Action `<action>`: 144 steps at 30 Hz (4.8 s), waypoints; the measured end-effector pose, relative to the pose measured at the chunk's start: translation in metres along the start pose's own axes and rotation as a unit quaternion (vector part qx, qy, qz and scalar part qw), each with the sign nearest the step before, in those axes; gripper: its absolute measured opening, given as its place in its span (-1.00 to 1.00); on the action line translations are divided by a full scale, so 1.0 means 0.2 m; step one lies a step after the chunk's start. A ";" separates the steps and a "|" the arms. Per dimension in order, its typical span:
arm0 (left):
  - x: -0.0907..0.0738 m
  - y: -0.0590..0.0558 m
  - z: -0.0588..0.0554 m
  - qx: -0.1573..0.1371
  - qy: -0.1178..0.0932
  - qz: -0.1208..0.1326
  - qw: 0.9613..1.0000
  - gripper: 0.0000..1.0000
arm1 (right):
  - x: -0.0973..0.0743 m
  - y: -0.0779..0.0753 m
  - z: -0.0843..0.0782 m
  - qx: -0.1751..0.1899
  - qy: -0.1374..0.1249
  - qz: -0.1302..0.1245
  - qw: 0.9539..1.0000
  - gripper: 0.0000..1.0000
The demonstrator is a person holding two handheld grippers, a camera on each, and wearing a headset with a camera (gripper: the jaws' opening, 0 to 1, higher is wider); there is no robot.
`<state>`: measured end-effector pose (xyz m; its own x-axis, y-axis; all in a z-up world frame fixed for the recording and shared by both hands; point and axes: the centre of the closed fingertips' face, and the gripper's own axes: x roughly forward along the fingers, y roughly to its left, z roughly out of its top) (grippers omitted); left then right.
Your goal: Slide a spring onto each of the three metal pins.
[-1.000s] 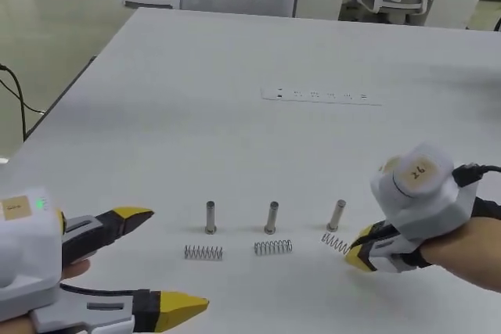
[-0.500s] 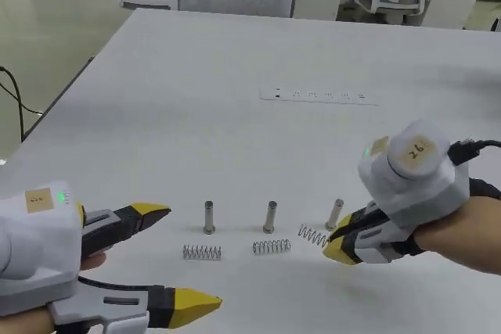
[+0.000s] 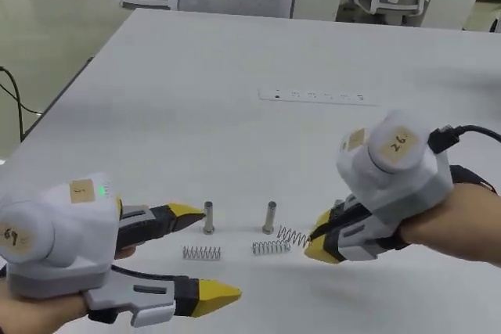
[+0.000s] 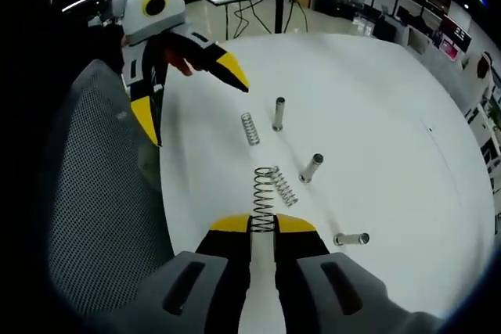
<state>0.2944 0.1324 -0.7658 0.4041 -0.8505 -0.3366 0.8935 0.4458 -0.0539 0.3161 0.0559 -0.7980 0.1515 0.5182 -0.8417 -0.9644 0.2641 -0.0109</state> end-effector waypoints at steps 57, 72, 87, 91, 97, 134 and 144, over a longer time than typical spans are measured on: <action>0.09 -0.13 0.03 0.041 -0.003 -0.081 0.996 -0.92 | -0.01 0.25 0.17 -0.148 0.012 0.072 0.986 -0.85; 0.09 -0.14 0.04 0.033 -0.005 -0.092 0.995 -0.96 | 0.00 0.24 0.16 -0.134 0.004 0.075 0.988 -0.82; 0.08 -0.15 0.09 0.027 -0.022 -0.095 0.995 -0.96 | 0.01 0.24 0.13 -0.124 0.004 0.076 0.989 -0.83; 0.08 -0.15 0.08 0.025 -0.021 -0.094 0.995 -0.96 | 0.00 0.24 0.14 -0.123 0.000 0.074 0.990 -0.84; 0.08 -0.15 0.07 0.025 -0.020 -0.093 0.995 -0.95 | -0.04 0.24 0.17 -0.122 -0.008 0.073 0.990 -0.84; 0.11 -0.18 -0.01 0.034 0.008 -0.099 0.994 -0.94 | -0.05 0.34 0.32 -0.140 0.011 0.080 0.987 -0.85; 0.11 -0.17 0.00 0.031 0.005 -0.098 0.995 -0.92 | -0.05 0.34 0.32 -0.139 0.011 0.081 0.987 -0.85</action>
<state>0.2723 0.0979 -0.7717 0.2195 -0.9167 -0.3338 0.9654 0.2535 -0.0614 0.2633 0.1210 -0.7548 -0.0121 0.5163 -0.8563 -0.9983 -0.0557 -0.0195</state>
